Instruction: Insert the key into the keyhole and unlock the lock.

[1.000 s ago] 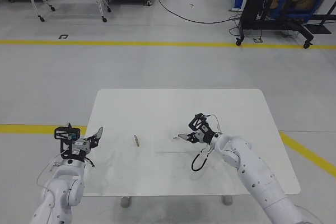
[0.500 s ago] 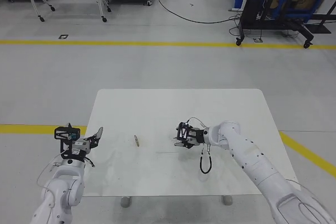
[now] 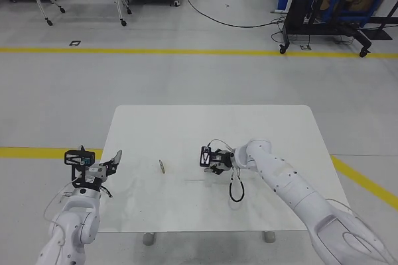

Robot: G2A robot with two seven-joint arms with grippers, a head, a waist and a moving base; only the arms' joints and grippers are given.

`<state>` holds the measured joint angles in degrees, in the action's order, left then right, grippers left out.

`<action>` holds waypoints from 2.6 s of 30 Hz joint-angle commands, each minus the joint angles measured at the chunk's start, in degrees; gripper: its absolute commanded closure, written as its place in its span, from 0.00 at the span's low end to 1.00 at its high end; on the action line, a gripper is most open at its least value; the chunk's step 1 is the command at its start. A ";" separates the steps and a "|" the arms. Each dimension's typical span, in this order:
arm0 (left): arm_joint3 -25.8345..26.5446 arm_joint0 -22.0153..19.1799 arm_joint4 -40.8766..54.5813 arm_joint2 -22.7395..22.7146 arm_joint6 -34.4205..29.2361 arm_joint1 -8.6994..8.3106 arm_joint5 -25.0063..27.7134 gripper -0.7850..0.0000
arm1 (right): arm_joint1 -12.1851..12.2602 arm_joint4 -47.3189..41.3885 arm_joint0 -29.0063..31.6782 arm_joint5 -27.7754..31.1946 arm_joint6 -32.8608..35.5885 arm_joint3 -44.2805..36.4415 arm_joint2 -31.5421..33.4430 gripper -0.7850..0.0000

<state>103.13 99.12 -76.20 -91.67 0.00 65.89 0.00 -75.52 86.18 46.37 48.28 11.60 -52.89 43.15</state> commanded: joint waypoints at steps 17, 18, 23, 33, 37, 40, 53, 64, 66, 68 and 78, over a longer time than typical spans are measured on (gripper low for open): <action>0.00 0.00 0.00 0.00 0.00 0.00 0.00 0.00 | 2.97 4.17 5.55 -6.23 -24.11 0.83 4.75 1.00; 0.00 0.00 0.00 0.00 0.00 0.00 0.00 0.00 | 3.17 3.93 6.14 -6.76 -25.14 1.19 5.23 1.00; 0.00 0.00 0.00 0.00 0.00 0.00 0.00 0.00 | 3.17 3.93 6.14 -6.76 -25.14 1.19 5.23 1.00; 0.44 -0.22 -0.46 0.15 -0.05 0.01 0.03 0.00 | 3.41 2.36 7.29 -8.05 -27.33 -0.68 6.36 1.00; 2.87 -2.38 -2.53 3.13 -2.51 0.15 2.36 0.00 | 3.95 1.95 8.42 -7.38 -30.86 -2.04 7.48 1.00; 3.86 -5.06 -3.97 6.89 -4.61 0.38 4.73 0.00 | 4.12 1.90 8.55 -6.51 -31.01 -1.89 7.69 1.00; -4.08 -29.10 -14.55 26.11 -25.46 2.62 13.99 0.00 | 3.34 0.49 7.69 -8.56 -30.91 1.23 6.79 1.00; -24.18 -43.67 -16.87 41.02 -30.80 7.21 11.75 0.00 | 3.33 1.90 7.25 -8.63 -34.75 2.18 6.42 1.00; -27.16 -45.17 -16.83 42.88 -30.53 8.03 11.43 0.00 | 3.32 2.11 7.10 -8.54 -35.22 2.42 6.35 1.00; -30.02 -46.49 -16.63 44.40 -30.08 8.80 11.35 0.00 | 3.27 2.19 6.87 -8.70 -35.25 2.89 6.29 1.00; -39.62 -49.68 -22.78 49.31 -28.71 11.29 6.62 0.00 | 3.04 0.12 5.58 -6.17 -40.34 7.18 6.60 1.00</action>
<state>64.14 49.50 -98.65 -42.62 -28.98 76.99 7.01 -72.51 86.52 52.17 41.51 -27.51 -46.32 49.63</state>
